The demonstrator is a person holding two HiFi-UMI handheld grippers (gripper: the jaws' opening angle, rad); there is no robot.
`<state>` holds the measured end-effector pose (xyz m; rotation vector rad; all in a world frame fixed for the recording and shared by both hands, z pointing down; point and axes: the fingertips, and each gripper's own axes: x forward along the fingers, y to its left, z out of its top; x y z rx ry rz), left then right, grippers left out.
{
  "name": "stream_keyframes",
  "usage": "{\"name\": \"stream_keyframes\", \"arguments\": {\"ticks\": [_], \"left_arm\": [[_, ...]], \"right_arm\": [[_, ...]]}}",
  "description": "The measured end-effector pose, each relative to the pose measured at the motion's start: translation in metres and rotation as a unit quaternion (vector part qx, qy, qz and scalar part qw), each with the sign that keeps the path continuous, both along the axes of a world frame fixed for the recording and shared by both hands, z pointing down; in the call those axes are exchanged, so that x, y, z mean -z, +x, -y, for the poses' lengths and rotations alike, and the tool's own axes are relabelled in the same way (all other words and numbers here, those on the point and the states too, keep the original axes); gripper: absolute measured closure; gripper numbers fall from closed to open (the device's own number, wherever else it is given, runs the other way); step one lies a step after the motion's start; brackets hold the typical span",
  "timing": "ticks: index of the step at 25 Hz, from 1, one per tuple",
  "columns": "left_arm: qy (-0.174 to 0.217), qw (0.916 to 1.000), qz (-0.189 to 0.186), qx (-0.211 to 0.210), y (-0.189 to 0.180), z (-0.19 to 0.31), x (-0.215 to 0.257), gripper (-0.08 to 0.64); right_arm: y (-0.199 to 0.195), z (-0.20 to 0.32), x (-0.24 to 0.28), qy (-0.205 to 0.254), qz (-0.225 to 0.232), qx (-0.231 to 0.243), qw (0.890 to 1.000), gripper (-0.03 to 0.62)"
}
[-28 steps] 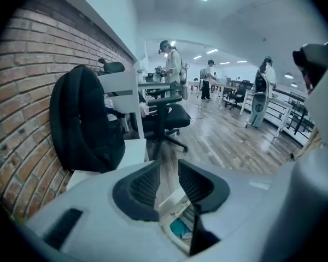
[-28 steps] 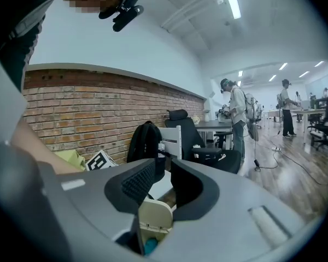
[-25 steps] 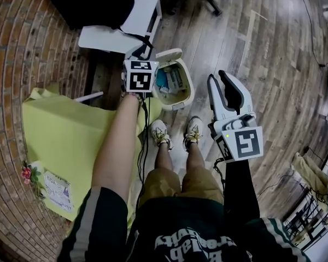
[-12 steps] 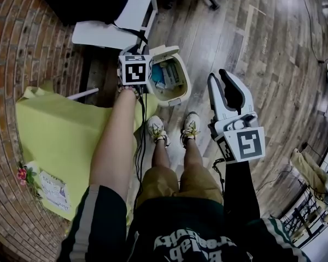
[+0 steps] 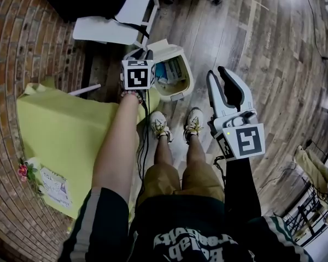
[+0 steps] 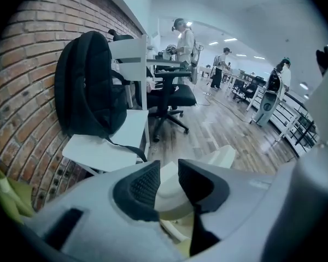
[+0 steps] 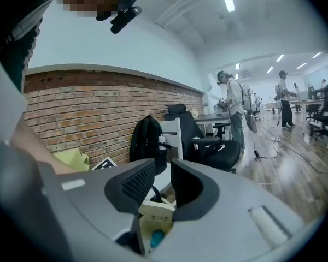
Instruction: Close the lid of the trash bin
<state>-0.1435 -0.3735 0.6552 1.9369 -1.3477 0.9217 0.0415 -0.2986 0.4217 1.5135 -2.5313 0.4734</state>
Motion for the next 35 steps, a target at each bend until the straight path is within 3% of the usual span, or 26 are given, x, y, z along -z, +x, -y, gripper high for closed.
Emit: {"name": "stream_keyframes", "arguments": {"ticks": [10, 17, 31, 35], "left_arm": [[-0.01, 0.9995, -0.028, -0.005, 0.024, -0.029, -0.005, 0.453], [-0.041, 0.9971, -0.063, -0.005, 0.042, -0.058, -0.017, 0.456], [-0.079, 0.9945, -0.068, -0.009, 0.051, -0.101, -0.047, 0.457], [-0.092, 0.9934, -0.063, -0.027, 0.058, -0.111, -0.058, 0.462]], "right_arm": [[0.009, -0.02, -0.012, -0.008, 0.008, -0.006, 1.0, 0.488], [0.017, -0.033, -0.02, -0.012, 0.015, -0.012, 1.0, 0.488], [0.023, -0.039, -0.036, -0.02, 0.026, -0.014, 0.999, 0.488], [0.027, -0.041, -0.045, -0.028, 0.027, -0.015, 0.999, 0.488]]}}
